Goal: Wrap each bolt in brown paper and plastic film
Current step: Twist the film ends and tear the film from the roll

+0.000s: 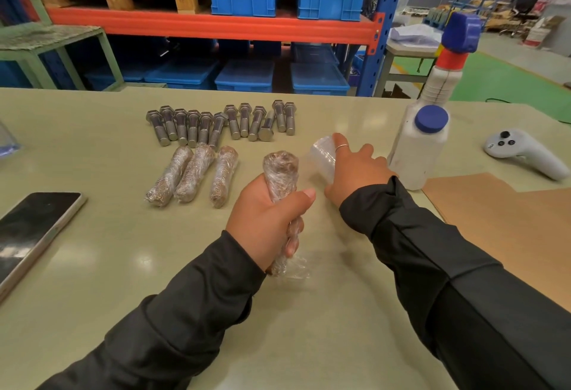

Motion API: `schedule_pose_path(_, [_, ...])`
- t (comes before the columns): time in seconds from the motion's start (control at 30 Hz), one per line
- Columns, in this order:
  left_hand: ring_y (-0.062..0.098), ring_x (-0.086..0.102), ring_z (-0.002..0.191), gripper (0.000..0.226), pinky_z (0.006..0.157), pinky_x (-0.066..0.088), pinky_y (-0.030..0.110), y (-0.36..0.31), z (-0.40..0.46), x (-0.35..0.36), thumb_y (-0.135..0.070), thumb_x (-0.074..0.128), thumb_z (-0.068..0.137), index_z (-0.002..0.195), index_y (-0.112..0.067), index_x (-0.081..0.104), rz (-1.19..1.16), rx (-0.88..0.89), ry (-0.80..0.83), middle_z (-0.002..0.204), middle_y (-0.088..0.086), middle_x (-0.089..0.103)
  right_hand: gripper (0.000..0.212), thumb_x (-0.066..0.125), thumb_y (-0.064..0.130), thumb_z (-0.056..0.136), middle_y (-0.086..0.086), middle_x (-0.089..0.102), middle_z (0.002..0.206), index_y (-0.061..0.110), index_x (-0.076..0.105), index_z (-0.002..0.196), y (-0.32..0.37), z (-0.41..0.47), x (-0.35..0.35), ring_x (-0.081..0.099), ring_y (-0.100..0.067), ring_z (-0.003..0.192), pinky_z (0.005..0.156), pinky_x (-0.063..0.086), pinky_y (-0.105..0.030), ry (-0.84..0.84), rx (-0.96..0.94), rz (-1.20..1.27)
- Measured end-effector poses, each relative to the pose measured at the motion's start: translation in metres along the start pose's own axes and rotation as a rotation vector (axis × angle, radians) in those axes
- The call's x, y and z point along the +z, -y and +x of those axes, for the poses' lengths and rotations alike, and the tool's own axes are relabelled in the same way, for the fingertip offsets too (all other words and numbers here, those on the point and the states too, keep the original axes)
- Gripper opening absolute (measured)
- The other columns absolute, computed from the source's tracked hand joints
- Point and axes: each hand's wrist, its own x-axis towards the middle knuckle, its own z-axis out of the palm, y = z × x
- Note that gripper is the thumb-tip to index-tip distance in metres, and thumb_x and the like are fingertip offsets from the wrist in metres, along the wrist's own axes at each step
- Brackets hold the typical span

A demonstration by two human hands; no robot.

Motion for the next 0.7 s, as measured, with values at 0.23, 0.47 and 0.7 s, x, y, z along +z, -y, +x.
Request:
schedule_pose_path(0.23, [0.015, 0.031, 0.025, 0.032, 0.034, 0.031, 0.018, -0.0018, -0.0019, 0.0013, 0.000, 0.053, 0.088, 0.064, -0.007, 0.033, 0.025, 0.038, 0.034, 0.037, 0.003, 0.036, 0.086, 0.061, 0.031, 0.086, -0.014, 0.037, 0.124, 0.032, 0.001, 0.147, -0.0038, 0.0043, 0.0047, 0.044, -0.033, 0.111, 0.073, 0.032, -0.040, -0.008, 0.036, -0.011])
schedule_pose_path(0.47, [0.016, 0.031, 0.025, 0.032, 0.034, 0.031, 0.018, -0.0038, -0.0053, 0.0015, -0.001, 0.056, 0.087, 0.065, -0.007, 0.033, 0.004, 0.103, 0.056, 0.038, 0.004, 0.035, 0.084, 0.061, 0.027, 0.084, -0.014, 0.039, 0.119, 0.032, 0.005, 0.147, -0.0057, 0.0058, 0.0079, 0.047, -0.034, 0.106, 0.079, 0.040, -0.040, -0.021, 0.028, -0.008])
schedule_pose_path(0.7, [0.012, 0.032, 0.026, 0.027, 0.033, 0.030, 0.016, -0.0075, -0.0074, 0.0018, -0.004, 0.057, 0.081, 0.069, -0.008, 0.034, -0.040, 0.147, 0.070, 0.039, -0.002, 0.035, 0.087, 0.064, 0.030, 0.082, -0.014, 0.039, 0.119, 0.031, 0.005, 0.147, -0.0066, 0.0088, 0.0097, 0.047, -0.035, 0.107, 0.083, 0.042, -0.040, -0.003, 0.013, 0.014])
